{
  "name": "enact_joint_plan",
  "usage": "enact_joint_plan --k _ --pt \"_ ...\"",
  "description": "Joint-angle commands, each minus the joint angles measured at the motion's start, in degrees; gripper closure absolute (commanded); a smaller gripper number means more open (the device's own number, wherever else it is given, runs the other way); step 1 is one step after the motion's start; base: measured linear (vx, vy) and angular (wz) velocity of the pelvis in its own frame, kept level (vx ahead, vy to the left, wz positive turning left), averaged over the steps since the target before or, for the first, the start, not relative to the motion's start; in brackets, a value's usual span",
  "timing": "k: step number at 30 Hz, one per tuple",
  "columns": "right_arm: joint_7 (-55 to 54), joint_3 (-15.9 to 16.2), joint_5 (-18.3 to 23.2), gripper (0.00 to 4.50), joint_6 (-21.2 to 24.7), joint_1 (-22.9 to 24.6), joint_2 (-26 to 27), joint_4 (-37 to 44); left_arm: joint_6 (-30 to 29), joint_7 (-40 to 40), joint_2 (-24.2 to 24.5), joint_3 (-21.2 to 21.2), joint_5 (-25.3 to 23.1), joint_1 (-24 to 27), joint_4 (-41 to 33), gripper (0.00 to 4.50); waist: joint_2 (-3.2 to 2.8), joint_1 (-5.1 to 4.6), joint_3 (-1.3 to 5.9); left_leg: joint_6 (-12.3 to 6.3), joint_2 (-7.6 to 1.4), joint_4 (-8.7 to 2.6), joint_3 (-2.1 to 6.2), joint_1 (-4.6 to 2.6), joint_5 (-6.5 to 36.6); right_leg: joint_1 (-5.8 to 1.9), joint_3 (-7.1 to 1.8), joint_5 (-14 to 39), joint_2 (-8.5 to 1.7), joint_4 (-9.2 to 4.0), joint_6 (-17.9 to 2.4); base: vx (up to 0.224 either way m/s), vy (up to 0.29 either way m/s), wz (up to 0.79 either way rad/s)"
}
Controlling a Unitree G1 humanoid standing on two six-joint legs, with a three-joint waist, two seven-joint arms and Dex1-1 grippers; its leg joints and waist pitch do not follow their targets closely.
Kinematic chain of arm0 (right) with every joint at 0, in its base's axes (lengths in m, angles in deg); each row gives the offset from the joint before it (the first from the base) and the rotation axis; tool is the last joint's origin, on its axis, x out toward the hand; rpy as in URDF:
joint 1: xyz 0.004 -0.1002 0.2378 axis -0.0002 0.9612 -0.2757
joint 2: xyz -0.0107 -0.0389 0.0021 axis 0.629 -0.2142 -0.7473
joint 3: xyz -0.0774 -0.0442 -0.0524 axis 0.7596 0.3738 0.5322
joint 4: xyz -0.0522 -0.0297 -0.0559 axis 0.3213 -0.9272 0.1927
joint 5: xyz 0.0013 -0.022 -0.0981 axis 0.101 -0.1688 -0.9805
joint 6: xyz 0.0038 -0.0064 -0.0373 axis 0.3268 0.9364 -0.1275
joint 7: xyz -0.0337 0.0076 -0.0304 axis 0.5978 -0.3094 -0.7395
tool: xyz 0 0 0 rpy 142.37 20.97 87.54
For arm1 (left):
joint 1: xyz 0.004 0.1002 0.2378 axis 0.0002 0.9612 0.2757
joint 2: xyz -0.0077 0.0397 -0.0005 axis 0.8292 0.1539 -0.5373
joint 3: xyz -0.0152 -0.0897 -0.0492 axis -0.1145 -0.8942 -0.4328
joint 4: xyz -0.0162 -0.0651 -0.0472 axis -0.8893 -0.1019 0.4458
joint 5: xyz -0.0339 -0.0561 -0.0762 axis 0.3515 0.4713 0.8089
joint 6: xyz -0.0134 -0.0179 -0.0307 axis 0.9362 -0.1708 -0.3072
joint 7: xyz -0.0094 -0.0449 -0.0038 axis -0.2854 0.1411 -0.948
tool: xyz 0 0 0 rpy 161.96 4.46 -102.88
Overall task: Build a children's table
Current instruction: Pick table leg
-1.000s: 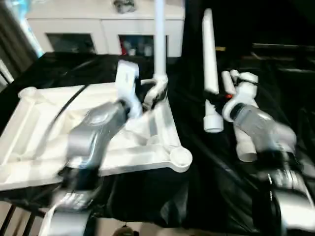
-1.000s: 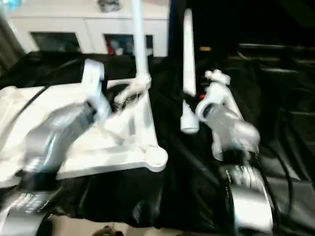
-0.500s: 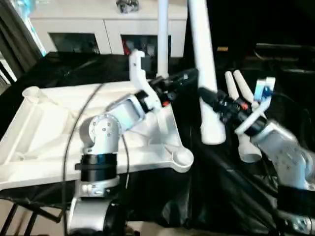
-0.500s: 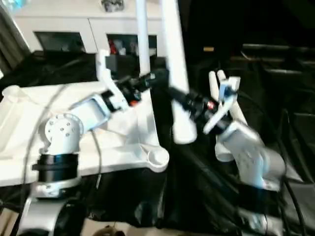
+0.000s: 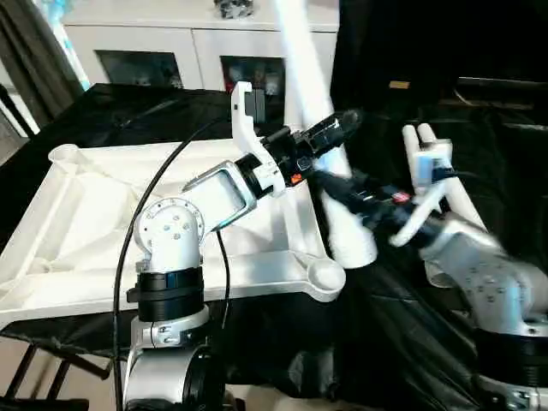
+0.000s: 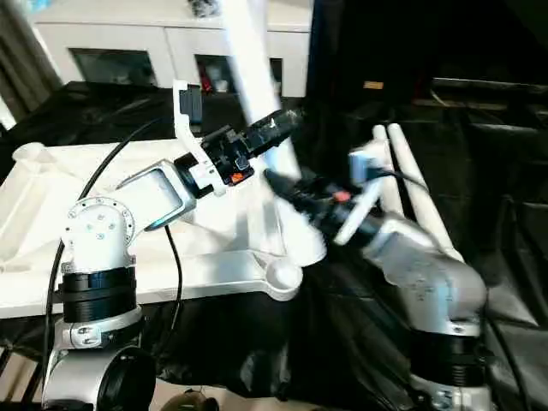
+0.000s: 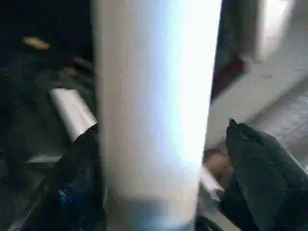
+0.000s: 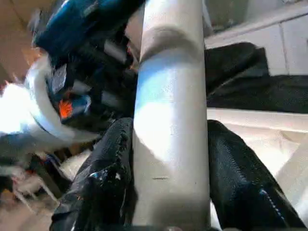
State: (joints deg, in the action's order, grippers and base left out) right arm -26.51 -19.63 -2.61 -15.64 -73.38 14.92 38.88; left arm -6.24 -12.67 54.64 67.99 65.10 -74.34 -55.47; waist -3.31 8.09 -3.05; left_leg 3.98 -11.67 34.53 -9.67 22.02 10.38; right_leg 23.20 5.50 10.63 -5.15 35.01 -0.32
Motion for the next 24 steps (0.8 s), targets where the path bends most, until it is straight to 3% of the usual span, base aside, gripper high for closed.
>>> enact_joint_plan --k 1,3,4,6,8,11,17,19,23,24 --pt "-2.44 2.49 -3.81 2.67 -2.70 -1.52 0.50 1.19 0.89 3.53 -2.07 -0.10 -1.51 -1.00 0.41 0.49 1.05 0.13 4.59 -2.24 -0.78 -3.20 0.17 -0.42 3.18 -3.58 -2.55 7.20 -2.74 -3.92 -8.88 0.000 0.000 0.00" --pt "-6.62 5.78 -9.56 2.67 -5.31 -2.94 1.07 -0.52 2.45 6.96 -3.15 -0.26 -3.45 -2.06 1.72 0.78 1.10 0.11 4.46 -1.33 -0.75 -3.30 0.24 -0.30 3.69 -3.59 -2.53 8.02 -2.72 -3.97 -8.21 0.000 0.000 0.00" --pt "-6.62 5.78 -9.56 2.67 -5.31 -2.94 1.07 -0.52 2.45 6.96 -3.15 -0.26 -3.45 -2.06 1.72 0.85 1.08 0.07 4.40 -1.03 -0.80 -3.38 0.25 -0.31 3.92 -3.48 -2.55 8.55 -2.68 -4.13 -7.80 0.000 0.000 0.00" --pt "-11.31 7.98 -14.13 2.67 -7.04 -4.19 2.05 -2.24 4.51 9.95 -3.84 0.31 -6.09 -2.64 2.61 0.98 1.03 0.01 4.38 -0.54 -0.72 -3.45 0.24 -0.40 4.56 -3.48 -2.55 9.84 -2.70 -4.23 -6.87 0.000 0.000 0.00" --pt "-13.63 9.09 -16.20 2.67 -7.91 -4.80 2.77 -2.99 5.76 11.82 -4.31 0.43 -6.94 -3.01 3.18 1.27 1.02 -0.12 4.44 -0.07 -0.68 -3.47 0.28 -0.38 4.46 -3.45 -2.54 9.50 -2.65 -4.15 -6.66 0.000 0.000 0.00" --pt "-15.51 11.43 -18.04 2.67 -9.01 -4.85 4.38 -2.13 8.47 15.39 -6.35 -0.95 -6.68 -3.57 3.78 1.36 0.88 -0.05 4.56 -0.31 -0.73 -3.42 0.33 -0.34 4.10 -3.50 -2.63 6.83 -2.64 -3.89 -6.93 0.000 0.000 0.00" --pt "-16.90 13.07 -20.53 2.67 -10.76 -4.84 5.31 -2.41 10.02 17.77 -7.83 -2.05 -5.51 -3.76 4.31 2.05 0.62 -0.06 4.55 -0.32 -0.71 -3.39 0.31 -0.33 4.79 -3.58 -2.63 5.37 -2.65 -3.71 -7.90 0.000 0.000 0.00" --pt "-17.18 13.22 -20.76 2.67 -10.99 -4.85 5.43 -2.37 10.29 17.73 -7.74 -1.78 -5.59 -3.62 4.29 2.22 -0.14 -0.15 4.52 0.08 -0.72 -3.39 0.40 -0.41 5.63 -3.49 -2.62 5.78 -2.63 -3.80 -7.68 0.000 0.000 0.00" --pt "-17.70 12.94 -21.11 2.67 -11.46 -4.58 5.22 -2.06 11.16 18.22 -7.59 -0.91 -4.51 -3.06 4.25 2.55 0.16 -0.24 4.55 0.39 -0.69 -3.46 0.42 -0.43 6.63 -3.63 -2.59 5.51 -2.56 -3.79 -7.61 0.000 0.000 0.00" --pt "-17.88 12.87 -21.18 2.67 -11.49 -4.59 5.24 -2.07 11.26 18.28 -7.59 -0.88 -4.28 -3.01 4.23 2.55 -0.06 -0.28 4.56 0.44 -0.72 -3.47 0.44 -0.49 6.86 -3.58 -2.57 5.61 -2.56 -3.85 -7.63 0.000 0.000 0.00"
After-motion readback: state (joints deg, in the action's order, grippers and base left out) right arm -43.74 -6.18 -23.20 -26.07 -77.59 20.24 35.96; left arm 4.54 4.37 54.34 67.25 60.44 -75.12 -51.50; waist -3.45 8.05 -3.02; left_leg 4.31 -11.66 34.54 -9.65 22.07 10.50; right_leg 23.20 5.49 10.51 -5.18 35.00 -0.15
